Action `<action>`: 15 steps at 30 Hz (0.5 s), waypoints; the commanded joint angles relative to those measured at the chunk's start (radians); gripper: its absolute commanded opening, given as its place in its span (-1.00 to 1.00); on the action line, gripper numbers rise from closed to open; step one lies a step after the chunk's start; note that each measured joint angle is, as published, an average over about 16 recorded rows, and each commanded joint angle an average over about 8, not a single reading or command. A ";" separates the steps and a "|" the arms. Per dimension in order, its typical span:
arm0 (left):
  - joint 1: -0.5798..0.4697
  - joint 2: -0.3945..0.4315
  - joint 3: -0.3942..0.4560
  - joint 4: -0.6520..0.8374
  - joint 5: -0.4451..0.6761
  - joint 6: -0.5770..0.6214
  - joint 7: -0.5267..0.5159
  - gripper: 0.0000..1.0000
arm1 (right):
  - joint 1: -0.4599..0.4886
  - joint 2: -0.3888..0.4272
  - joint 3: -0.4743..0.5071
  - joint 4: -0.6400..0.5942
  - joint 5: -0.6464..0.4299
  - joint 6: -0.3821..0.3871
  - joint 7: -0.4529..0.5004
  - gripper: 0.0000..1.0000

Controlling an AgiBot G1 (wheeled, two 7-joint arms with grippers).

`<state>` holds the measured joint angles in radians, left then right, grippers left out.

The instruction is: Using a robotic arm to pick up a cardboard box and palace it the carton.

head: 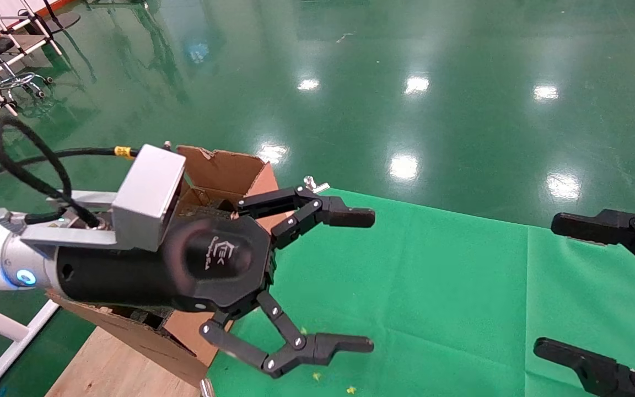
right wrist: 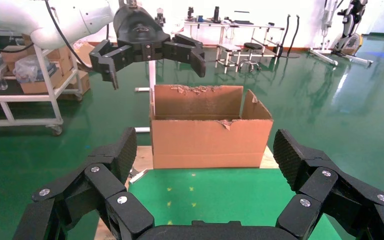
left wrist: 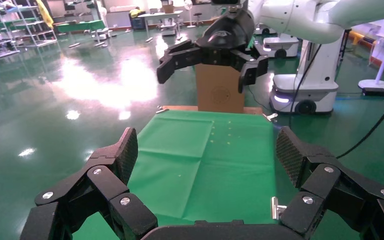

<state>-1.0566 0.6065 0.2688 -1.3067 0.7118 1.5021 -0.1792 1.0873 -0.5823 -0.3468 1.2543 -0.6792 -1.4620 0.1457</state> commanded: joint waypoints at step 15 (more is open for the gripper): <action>-0.013 0.003 0.008 0.017 0.013 -0.005 -0.007 1.00 | 0.000 0.000 0.000 0.000 0.000 0.000 0.000 1.00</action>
<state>-1.0690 0.6096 0.2763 -1.2900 0.7247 1.4973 -0.1864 1.0872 -0.5823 -0.3468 1.2543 -0.6790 -1.4619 0.1457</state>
